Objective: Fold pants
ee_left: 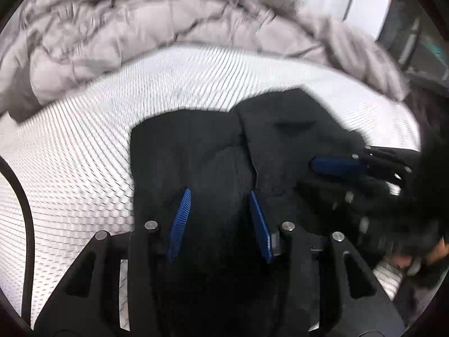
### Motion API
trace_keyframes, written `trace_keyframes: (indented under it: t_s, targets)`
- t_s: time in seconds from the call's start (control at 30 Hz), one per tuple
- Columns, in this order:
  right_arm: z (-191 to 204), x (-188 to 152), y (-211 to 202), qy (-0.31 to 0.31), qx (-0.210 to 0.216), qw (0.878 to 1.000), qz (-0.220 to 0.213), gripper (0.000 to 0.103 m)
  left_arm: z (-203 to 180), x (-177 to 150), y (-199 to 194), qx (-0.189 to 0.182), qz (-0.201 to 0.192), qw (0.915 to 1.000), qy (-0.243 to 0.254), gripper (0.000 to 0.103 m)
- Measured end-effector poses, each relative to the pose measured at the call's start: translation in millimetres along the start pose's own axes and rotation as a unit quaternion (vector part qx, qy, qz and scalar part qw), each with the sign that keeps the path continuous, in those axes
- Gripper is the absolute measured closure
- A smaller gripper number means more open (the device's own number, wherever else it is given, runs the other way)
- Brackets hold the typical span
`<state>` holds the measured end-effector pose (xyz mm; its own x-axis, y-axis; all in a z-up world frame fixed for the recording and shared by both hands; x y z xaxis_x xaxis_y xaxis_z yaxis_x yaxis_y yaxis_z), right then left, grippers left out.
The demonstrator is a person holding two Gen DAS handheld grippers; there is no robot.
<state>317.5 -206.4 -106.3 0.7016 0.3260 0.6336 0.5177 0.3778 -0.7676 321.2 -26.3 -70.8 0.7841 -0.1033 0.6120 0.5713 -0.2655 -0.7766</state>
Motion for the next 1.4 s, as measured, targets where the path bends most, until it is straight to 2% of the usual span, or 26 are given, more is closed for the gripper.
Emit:
trace_keyframes:
  t_s: [0.1,0.23,0.3,0.4,0.47,0.5,0.6,0.7,0.83,0.97,1.03,1.1,1.17,1.23,1.27,1.33,1.4]
  targets:
    - [7.2,-2.7,25.4,-0.045,-0.042,0.997,0.044,0.068,1.1,-5.9,5.1,0.002,-0.006,0.9995,0.030,0.060]
    - [-8.8,-8.8,14.0,-0.077,-0.138,0.985,0.064,0.068,9.9,-15.2,-0.1,-0.012,-0.007,0.9996,0.025,0.059]
    - [-21.7,-12.6,6.4,-0.061,-0.103,0.991,0.065,0.068,6.5,-18.4,-2.6,-0.006,-0.008,0.9994,0.033,0.059]
    - [-27.5,-9.3,0.0,-0.037,-0.077,0.995,0.052,0.067,4.0,-16.1,-16.5,-0.010,-0.006,0.9998,0.019,0.061]
    - [-32.7,-1.5,-4.6,0.009,-0.029,0.999,0.030,0.067,6.8,-8.8,-28.2,-0.022,-0.028,0.9993,0.005,0.061]
    - [-33.6,3.4,-4.6,0.022,-0.019,0.999,0.021,0.067,10.0,-1.4,-29.7,-0.025,-0.036,0.9990,-0.004,0.061]
    - [-31.4,20.0,0.2,0.037,-0.011,0.999,-0.002,0.067,22.2,17.7,-12.8,0.005,-0.031,0.9990,-0.031,0.061]
    - [-22.7,27.3,19.9,0.042,0.003,0.999,0.011,0.067,31.9,27.0,15.8,0.012,0.002,0.9984,-0.055,0.061]
    - [-9.8,18.9,40.7,-0.015,-0.045,0.998,0.043,0.068,31.0,20.9,20.1,0.016,0.005,0.9997,-0.018,0.060]
    - [-29.9,4.1,23.4,-0.046,-0.136,0.988,0.063,0.068,38.0,14.1,12.2,0.013,0.005,0.9995,-0.028,0.060]
    - [-38.3,-5.2,12.5,-0.044,-0.117,0.991,0.058,0.068,37.4,9.9,1.9,0.024,0.005,0.9994,-0.026,0.061]
    - [-36.6,-8.9,0.6,-0.040,-0.108,0.992,0.044,0.067,37.5,3.4,-20.5,0.016,-0.001,0.9991,-0.038,0.062]
    - [-32.5,-4.7,-13.3,-0.013,-0.063,0.998,0.026,0.067,29.7,-8.6,-50.0,-0.017,-0.030,0.9990,-0.030,0.062]
    - [-21.1,-2.2,-24.1,0.006,-0.015,1.000,0.004,0.066,15.2,-24.6,-64.9,-0.032,-0.039,0.9987,-0.008,0.062]
    - [-12.7,-1.1,-23.6,0.001,-0.003,1.000,0.001,0.065,7.2,-33.0,-65.2,-0.044,-0.035,0.9984,0.004,0.062]
    - [11.3,-2.9,-14.4,-0.021,0.029,0.999,0.014,0.065,-6.0,-47.7,-49.0,-0.061,0.000,0.9981,0.005,0.062]
    - [24.4,-11.2,0.0,-0.045,0.025,0.998,0.036,0.065,-16.4,-58.3,-40.0,-0.039,0.006,0.9987,0.033,0.061]
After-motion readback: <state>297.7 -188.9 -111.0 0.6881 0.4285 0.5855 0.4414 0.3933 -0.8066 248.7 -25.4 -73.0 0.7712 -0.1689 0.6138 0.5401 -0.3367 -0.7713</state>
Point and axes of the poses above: each gripper's, at about its wrist camera, not at the fingertips, and y roughly the way its jaws point, z to its left, x to its top, the point moved 1 cm from there along y, roughly the way its jaws point, and after that the axes turned 3 degrees about -z, right-handed, at the moved point
